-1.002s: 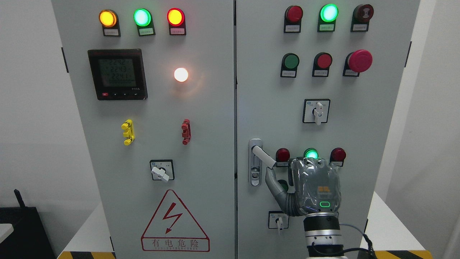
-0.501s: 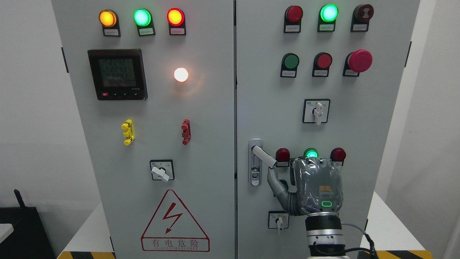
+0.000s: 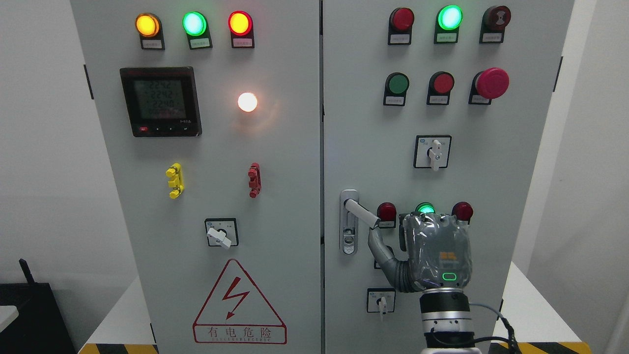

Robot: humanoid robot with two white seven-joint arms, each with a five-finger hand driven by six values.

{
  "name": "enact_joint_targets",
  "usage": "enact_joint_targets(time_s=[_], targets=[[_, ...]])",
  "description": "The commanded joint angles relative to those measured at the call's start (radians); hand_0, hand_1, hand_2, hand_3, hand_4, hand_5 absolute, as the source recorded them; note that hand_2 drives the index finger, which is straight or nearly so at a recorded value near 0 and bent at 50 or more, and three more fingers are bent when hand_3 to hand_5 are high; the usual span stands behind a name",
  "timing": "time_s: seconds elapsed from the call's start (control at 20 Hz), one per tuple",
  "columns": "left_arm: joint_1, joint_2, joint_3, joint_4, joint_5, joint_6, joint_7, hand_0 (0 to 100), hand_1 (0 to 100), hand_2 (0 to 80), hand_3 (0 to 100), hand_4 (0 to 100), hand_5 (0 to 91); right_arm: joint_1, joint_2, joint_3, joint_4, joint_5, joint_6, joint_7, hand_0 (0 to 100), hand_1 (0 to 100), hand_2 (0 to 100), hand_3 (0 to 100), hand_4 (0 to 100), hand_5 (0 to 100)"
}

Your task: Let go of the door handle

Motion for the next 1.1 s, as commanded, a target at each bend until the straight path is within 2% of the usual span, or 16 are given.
enact_joint_targets(time_s=[0.0, 1.05], targets=[[0.0, 0.0, 0.011, 0.017, 0.0, -0.001, 0.001, 12, 39, 0.0, 0, 0, 0.0, -0.009, 0.0, -0.007, 0.003, 0.001, 0.0, 0.001, 45, 18, 93, 100, 100, 96], [0.0, 0.0, 0.011, 0.017, 0.0, -0.003, 0.001, 12, 39, 0.0, 0, 0, 0.0, 0.001, 0.002, -0.005, 0.001, 0.001, -0.011, 0.0, 45, 18, 93, 100, 100, 96]])
